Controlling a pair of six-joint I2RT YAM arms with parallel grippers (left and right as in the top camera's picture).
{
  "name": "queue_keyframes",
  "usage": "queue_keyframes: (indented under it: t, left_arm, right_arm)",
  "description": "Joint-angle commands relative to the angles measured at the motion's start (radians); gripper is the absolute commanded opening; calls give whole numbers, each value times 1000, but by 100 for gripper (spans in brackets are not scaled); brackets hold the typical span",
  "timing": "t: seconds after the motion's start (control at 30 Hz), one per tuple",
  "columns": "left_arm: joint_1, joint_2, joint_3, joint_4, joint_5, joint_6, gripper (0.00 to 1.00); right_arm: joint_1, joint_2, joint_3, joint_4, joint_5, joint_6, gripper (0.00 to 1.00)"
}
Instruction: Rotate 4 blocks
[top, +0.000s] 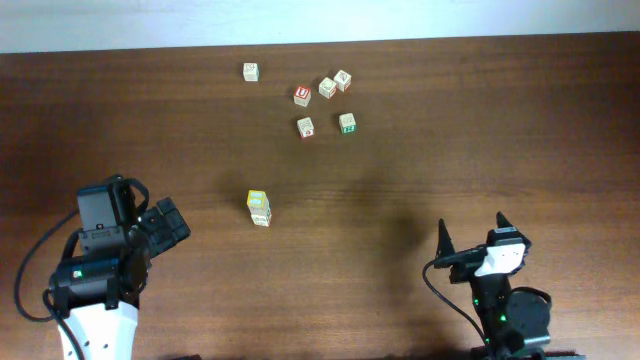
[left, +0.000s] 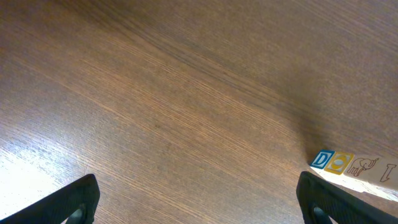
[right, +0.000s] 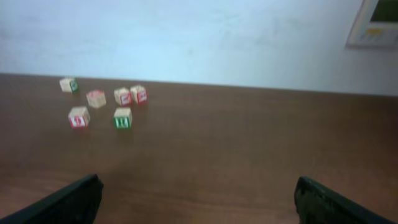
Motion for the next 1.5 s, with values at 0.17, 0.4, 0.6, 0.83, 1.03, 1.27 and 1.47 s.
queue_keyframes:
  t: [0.17, 0.4, 0.6, 0.83, 1.03, 1.27, 1.47]
  left_arm:
    - [4, 2, -7, 2, 10, -13, 99]
    - [4, 2, -7, 2, 10, -13, 100]
    - [4, -13, -10, 2, -104, -13, 99]
    - [-34, -381, -352, 430, 11, 167, 99]
    - [-51, -735, -784, 966, 101, 351, 99]
    - [-55, -963, -938, 964, 98, 539, 99]
    - [-55, -1007, -951, 880, 102, 552, 99]
  right_arm:
    - [6, -11, -34, 36, -8, -7, 98]
    - [6, -11, -34, 36, -8, -7, 98]
    - [6, -11, -34, 36, -8, -7, 98]
    - [6, -11, -34, 36, -8, -7, 98]
    - [6, -11, -34, 36, -8, -7, 98]
    - [6, -11, -34, 36, -8, -7, 98]
    - [6, -11, -34, 36, -8, -7, 98]
